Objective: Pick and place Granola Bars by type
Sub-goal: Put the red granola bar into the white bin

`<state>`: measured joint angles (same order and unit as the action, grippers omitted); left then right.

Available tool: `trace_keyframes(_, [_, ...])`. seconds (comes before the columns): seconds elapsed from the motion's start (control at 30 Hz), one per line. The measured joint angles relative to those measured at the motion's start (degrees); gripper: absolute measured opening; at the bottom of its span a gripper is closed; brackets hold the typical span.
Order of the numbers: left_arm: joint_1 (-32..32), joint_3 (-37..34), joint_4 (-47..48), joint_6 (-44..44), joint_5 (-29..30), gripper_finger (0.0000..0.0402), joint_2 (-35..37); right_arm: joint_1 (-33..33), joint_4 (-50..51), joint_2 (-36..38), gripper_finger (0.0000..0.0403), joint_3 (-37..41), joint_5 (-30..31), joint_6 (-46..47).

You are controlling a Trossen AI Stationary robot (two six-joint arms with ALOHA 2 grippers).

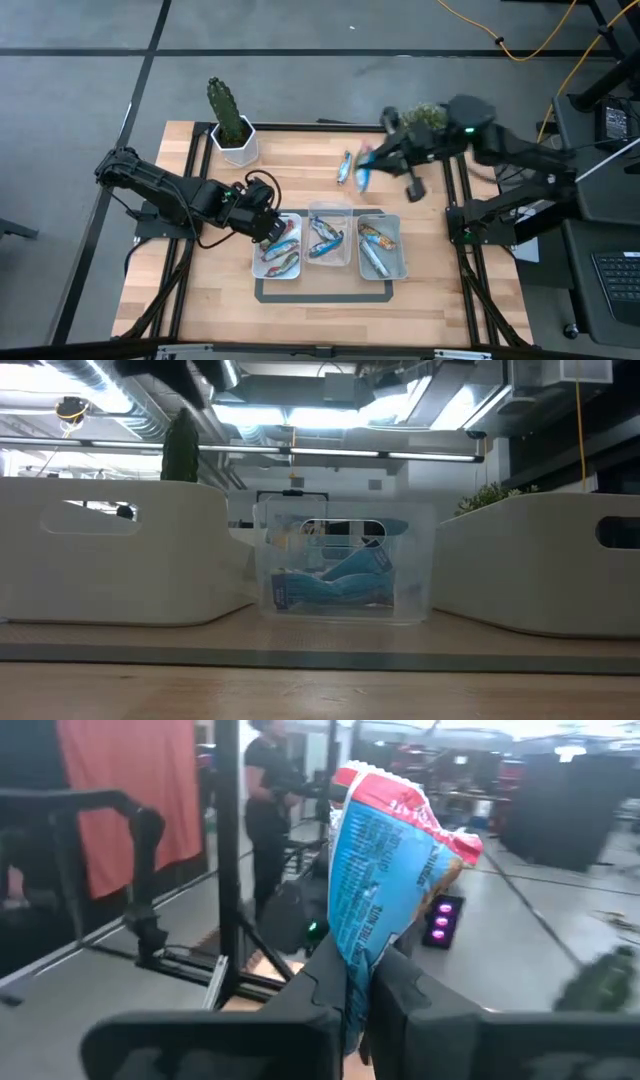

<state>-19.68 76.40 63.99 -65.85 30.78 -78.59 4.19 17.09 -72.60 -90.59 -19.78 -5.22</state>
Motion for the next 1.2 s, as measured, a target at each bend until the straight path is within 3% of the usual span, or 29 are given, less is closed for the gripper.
trace_keyframes(0.23, [-1.9,10.1,-0.5,10.5,8.9,0.0187,0.0,0.1,-1.3,-7.1,0.0035,0.0,-2.8,-1.4])
trace_keyframes(0.4, [-3.6,18.5,-6.7,24.2,12.5,0.0188,0.0,0.1,-1.4,-9.0,0.003,0.0,-2.9,-3.3])
trace_keyframes(0.63, [-4.4,24.9,-23.5,45.4,10.1,0.0214,0.1,0.1,-1.5,-9.4,0.0018,0.0,-2.9,-4.4])
trace_keyframes(0.73, [-3.8,25.0,-29.0,50.5,10.0,0.0232,0.1,0.1,-2.5,-9.4,0.0036,0.0,-2.9,-4.4])
trace_keyframes(0.83, [-2.7,24.9,-30.6,52.1,8.3,0.0248,0.0,0.1,-3.6,-9.4,0.0046,0.0,-2.9,-4.4])
trace_keyframes(1.0, [-0.7,24.9,-31.5,53.0,6.0,0.0268,-1.0,0.1,-3.7,-9.4,0.0019,0.0,-3.0,-4.1])
trace_keyframes(1.2, [2.1,24.9,-36.7,54.6,2.2,0.0276,-3.0,-0.3,-4.2,-9.4,0.0023,0.0,-2.9,-3.9])
